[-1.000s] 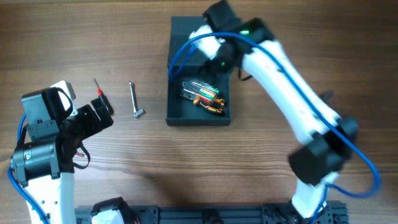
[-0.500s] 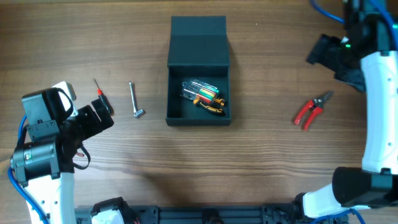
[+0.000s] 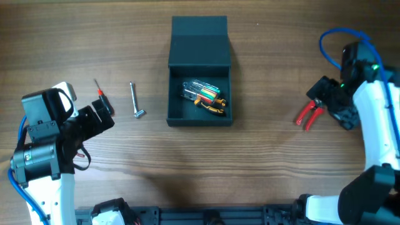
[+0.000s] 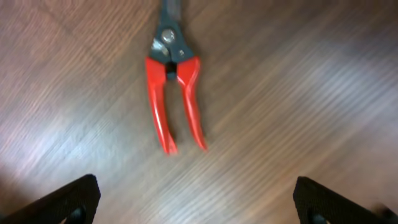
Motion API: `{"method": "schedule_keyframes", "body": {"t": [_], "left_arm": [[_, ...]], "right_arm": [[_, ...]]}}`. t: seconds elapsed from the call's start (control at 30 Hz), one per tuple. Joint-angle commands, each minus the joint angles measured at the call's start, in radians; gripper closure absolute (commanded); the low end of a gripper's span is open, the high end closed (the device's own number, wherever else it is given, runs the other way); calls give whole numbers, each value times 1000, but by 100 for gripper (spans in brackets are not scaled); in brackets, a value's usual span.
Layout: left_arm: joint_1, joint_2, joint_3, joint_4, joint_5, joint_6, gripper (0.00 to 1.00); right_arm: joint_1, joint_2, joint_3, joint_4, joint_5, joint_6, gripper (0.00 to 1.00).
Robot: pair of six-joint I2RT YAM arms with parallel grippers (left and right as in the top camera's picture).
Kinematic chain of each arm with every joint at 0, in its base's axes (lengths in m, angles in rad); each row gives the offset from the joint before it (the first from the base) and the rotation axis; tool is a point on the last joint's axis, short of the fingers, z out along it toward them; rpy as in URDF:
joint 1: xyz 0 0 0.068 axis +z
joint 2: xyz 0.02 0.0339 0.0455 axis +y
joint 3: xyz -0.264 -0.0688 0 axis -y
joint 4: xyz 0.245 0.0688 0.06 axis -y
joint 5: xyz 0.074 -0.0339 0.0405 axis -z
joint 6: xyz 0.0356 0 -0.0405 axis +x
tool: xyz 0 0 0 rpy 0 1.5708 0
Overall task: Pack container
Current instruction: 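Move the right gripper to the red-handled cutters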
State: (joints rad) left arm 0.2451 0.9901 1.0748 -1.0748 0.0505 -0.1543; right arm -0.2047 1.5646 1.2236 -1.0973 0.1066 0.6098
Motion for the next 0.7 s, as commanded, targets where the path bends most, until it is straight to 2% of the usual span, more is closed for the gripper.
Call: {"method": "schedule_keyframes", "body": {"t": [0.0,0.4,0.67], "left_arm": [[8,-10,19,-2,13,20,0],[8,-10,19,-52,13,20,0],[8,-10,19,-67,13,20,0]], "right_arm": [[-2,-18,-94,114,-16,23,0],[-3,-17,-316,425,-1,100,0],[-6,-17,-347,512,32,100,0]]}}
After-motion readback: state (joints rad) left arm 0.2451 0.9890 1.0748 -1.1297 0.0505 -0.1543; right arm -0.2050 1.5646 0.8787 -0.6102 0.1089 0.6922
